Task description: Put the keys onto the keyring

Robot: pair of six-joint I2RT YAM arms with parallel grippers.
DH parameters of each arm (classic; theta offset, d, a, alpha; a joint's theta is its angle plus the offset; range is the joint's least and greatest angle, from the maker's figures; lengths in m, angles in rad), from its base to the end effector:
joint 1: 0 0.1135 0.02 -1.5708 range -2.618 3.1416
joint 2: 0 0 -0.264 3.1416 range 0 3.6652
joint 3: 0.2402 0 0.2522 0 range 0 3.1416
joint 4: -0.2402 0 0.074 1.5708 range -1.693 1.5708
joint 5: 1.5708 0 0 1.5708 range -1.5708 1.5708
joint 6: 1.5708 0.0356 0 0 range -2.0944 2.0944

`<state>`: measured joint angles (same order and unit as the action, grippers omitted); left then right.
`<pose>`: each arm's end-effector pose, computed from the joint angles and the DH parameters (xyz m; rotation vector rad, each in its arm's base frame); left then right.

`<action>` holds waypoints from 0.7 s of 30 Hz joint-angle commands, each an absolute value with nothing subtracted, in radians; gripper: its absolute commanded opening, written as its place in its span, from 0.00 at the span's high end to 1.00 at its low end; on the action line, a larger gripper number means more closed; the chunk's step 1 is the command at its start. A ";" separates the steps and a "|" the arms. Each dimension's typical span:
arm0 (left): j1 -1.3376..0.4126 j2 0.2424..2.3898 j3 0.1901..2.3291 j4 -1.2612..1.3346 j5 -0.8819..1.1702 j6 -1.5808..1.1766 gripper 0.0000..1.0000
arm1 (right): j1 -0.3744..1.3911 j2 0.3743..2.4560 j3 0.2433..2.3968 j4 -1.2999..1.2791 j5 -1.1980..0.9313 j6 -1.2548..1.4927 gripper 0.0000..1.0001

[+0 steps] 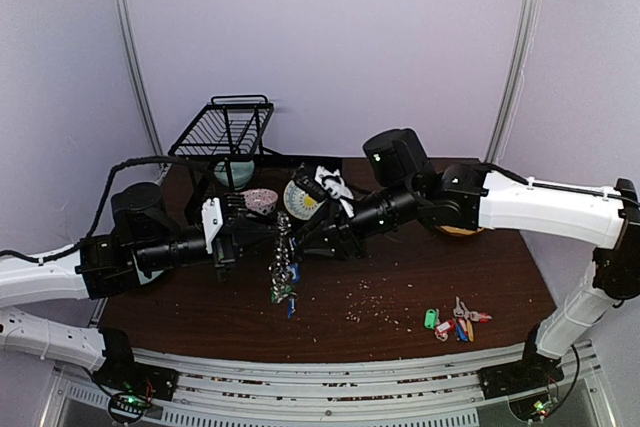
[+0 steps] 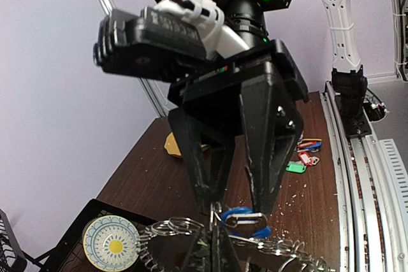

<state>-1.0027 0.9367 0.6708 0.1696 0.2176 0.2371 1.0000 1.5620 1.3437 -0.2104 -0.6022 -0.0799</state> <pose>0.1140 -0.1929 0.3092 1.1336 1.2957 -0.7547 0.1796 0.3170 0.3401 -1.4249 1.5704 1.1718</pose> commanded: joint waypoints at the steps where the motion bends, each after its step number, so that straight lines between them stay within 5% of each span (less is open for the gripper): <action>1: -1.005 0.927 0.680 0.276 0.227 0.230 1.00 | 0.997 1.452 1.300 -0.078 -0.576 -0.096 0.60; 9: -1.005 0.925 0.680 0.277 0.228 0.228 1.00 | 1.062 1.445 1.255 0.069 -0.559 -0.170 0.71; 21: -1.005 0.919 0.678 0.281 0.238 0.228 1.00 | 1.062 1.508 1.291 0.041 -0.495 -0.176 0.73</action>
<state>-1.0027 0.9367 0.6708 0.1719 0.2226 0.2367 1.0645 1.4887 1.2598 0.0357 -0.5369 -0.1680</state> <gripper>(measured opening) 0.005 0.284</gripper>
